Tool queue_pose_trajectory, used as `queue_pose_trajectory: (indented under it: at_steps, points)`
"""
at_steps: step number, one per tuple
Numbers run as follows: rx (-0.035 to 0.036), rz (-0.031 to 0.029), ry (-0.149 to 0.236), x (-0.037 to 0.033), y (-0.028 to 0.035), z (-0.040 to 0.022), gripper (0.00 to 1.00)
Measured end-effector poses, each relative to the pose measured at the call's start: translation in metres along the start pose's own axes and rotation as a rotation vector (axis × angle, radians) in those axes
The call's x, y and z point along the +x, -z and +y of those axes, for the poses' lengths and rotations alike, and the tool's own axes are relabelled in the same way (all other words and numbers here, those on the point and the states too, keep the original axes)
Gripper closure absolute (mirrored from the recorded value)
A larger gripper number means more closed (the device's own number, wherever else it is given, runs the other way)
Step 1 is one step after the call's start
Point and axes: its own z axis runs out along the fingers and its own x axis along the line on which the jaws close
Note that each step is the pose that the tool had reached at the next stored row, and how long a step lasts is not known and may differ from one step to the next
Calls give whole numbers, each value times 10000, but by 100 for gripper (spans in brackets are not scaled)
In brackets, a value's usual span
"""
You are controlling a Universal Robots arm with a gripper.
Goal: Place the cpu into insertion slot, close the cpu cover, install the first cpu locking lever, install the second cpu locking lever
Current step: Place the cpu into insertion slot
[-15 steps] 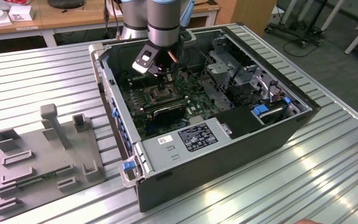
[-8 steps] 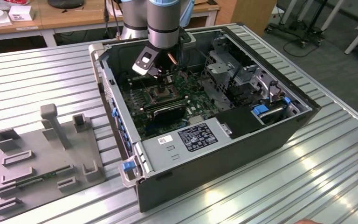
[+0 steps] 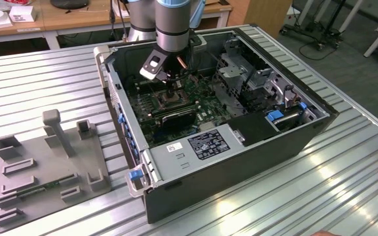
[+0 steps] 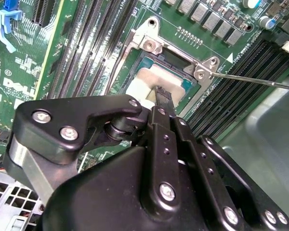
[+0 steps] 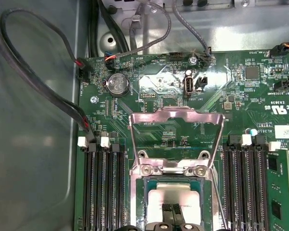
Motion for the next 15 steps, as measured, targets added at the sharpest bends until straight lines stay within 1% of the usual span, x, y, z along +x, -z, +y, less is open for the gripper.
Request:
queue_pose_trajectory:
  at_steps: [5, 11, 15]
  points:
    - [-2, 3, 1, 0, -13, 0, 89]
    - [5, -7, 1, -2, -32, -2, 89]
    - [0, 1, 0, -1, -36, -2, 89]
